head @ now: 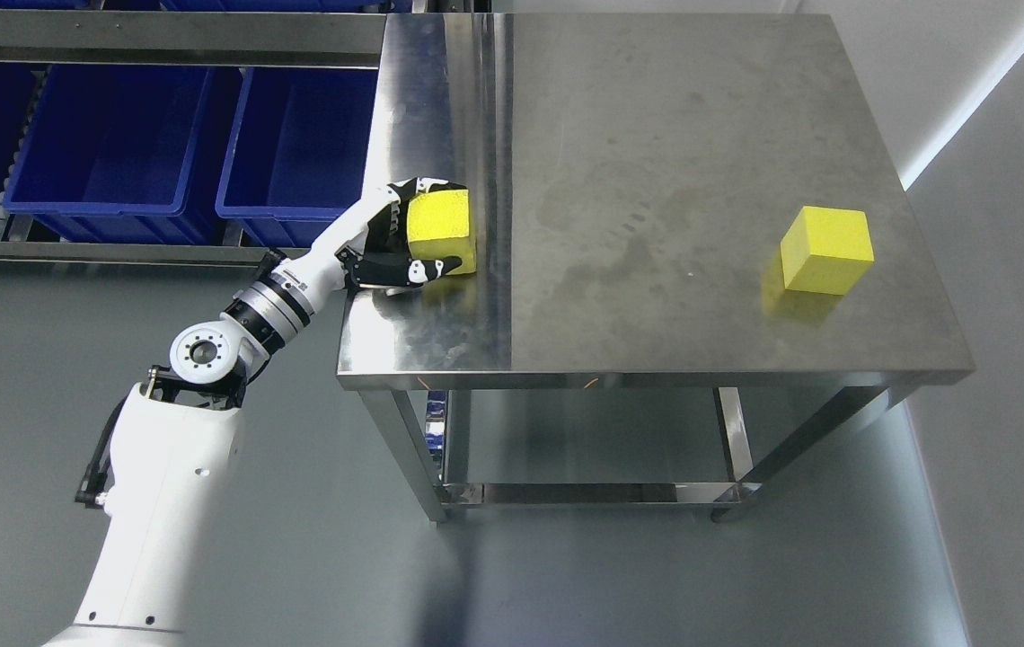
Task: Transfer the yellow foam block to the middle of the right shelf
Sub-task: 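Lift the yellow cube up off the table with the left hand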
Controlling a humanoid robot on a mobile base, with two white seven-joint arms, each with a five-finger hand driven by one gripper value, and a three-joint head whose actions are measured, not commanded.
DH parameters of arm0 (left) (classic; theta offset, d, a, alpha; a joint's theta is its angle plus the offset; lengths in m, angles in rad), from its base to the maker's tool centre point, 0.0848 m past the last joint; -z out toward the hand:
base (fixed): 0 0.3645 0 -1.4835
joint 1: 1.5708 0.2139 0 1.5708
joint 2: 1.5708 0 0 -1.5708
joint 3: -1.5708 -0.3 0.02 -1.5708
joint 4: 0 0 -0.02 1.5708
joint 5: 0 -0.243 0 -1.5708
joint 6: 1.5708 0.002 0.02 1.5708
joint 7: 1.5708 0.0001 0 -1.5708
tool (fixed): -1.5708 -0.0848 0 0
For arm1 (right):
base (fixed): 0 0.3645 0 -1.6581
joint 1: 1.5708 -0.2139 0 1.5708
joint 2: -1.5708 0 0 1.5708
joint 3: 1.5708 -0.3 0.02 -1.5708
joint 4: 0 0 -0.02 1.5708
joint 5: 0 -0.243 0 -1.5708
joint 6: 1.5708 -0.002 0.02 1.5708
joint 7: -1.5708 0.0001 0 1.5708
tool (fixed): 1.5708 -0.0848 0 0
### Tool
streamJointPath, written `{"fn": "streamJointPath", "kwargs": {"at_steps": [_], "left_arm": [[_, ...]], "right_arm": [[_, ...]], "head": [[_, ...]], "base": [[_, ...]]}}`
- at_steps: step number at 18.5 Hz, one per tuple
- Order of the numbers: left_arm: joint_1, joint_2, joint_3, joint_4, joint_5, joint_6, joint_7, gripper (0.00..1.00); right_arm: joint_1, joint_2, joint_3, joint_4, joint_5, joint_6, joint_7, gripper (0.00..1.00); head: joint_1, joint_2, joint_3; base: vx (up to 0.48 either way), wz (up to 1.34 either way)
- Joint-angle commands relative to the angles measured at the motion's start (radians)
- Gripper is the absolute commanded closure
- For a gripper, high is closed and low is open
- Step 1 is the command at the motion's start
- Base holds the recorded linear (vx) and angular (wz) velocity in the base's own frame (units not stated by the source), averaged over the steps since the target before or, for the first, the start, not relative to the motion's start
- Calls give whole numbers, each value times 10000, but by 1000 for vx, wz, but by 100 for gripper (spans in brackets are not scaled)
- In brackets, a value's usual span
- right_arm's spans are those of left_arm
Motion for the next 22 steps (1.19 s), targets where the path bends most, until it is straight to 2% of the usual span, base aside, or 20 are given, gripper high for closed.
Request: {"fn": "streamJointPath", "kwargs": {"at_steps": [1,2,5,6,9,12,16,22], "left_arm": [[-646,-975,2438,-366,1835,-406,605,55],[-647,-975,2576,-396,2465,-451,1383,55],[-403,-975,2593,-427,2609,-863,4144,55],[-143,-975,2486,-503,2624,-988,4501,55],[990,-975,2027,-1527,2609,-669,4536,57],[1653,-975,1780,-2557,2609,587,4643,57],[1502,-975,1886,-3263,2609,1877,4858,57],[1133,-975,1887,-3879,2609,2371,5379,57]], "right_arm": [[17,-175,1,-174,31,7,8,0],[17,-175,1,-174,31,7,8,0],[17,-175,1,-174,31,7,8,0],[17,-175,1,-174,31,7,8,0],[17,-175,1,-174,31,7,8,0],[17,-175,1,-174,31,7,8,0],[17,-175,1,-174,46,7,8,0],[17,-175,1,-174,31,7,8,0]], "head": [[0,0,0],[0,0,0],[0,0,0],[0,0,0],[0,0,0],[0,0,0],[0,0,0],[0,0,0]], "base": [[-3,12],[-3,12],[8,-44],[1,-58],[4,-11],[0,0],[0,0],[-1,35]]}}
